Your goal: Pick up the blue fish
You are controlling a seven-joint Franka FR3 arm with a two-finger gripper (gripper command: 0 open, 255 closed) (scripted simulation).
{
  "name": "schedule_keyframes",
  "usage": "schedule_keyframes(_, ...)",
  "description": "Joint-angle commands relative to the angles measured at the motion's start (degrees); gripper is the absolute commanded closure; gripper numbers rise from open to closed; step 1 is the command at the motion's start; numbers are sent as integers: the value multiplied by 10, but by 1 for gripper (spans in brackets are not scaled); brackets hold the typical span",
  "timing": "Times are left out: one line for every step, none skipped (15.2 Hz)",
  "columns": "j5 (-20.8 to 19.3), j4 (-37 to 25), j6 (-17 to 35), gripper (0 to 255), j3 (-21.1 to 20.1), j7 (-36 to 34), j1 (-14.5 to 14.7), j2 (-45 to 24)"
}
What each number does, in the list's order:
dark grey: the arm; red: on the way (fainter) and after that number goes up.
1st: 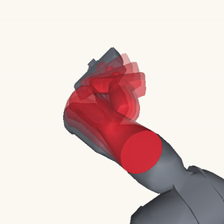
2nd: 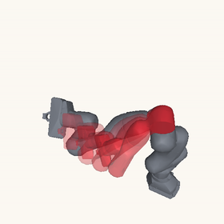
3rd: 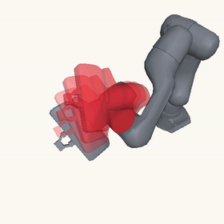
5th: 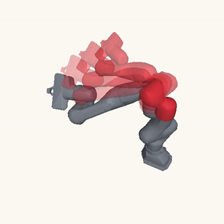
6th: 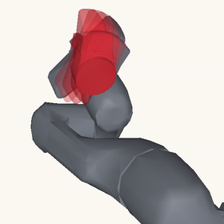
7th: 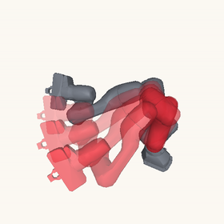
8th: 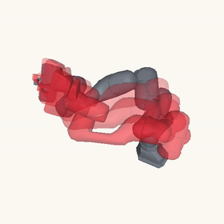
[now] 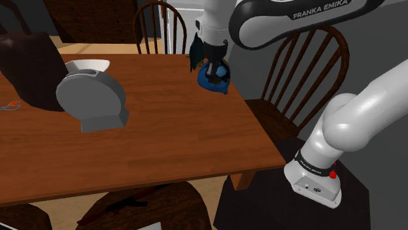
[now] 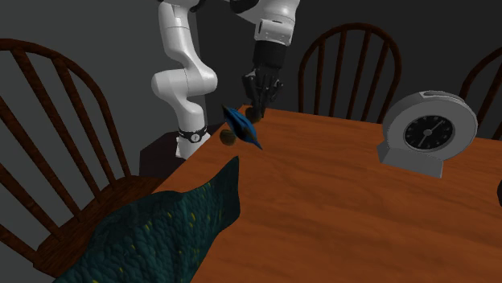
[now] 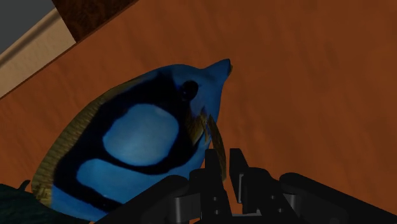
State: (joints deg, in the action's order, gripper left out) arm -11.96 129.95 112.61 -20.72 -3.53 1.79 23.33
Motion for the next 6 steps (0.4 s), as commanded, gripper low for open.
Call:
schedule_keyframes(2, -14, -16, 255, 1, 4, 1, 3)
schedule_keyframes(3, -21, -23, 255, 1, 7, 1, 4)
schedule_keyframes(3, -28, -31, 255, 2, 9, 0, 4)
schedule_keyframes(4, -35, -38, 255, 2, 11, 0, 5)
schedule_keyframes(4, -36, -39, 255, 2, 12, 0, 5)
schedule_keyframes(4, -36, -39, 255, 2, 12, 0, 5)
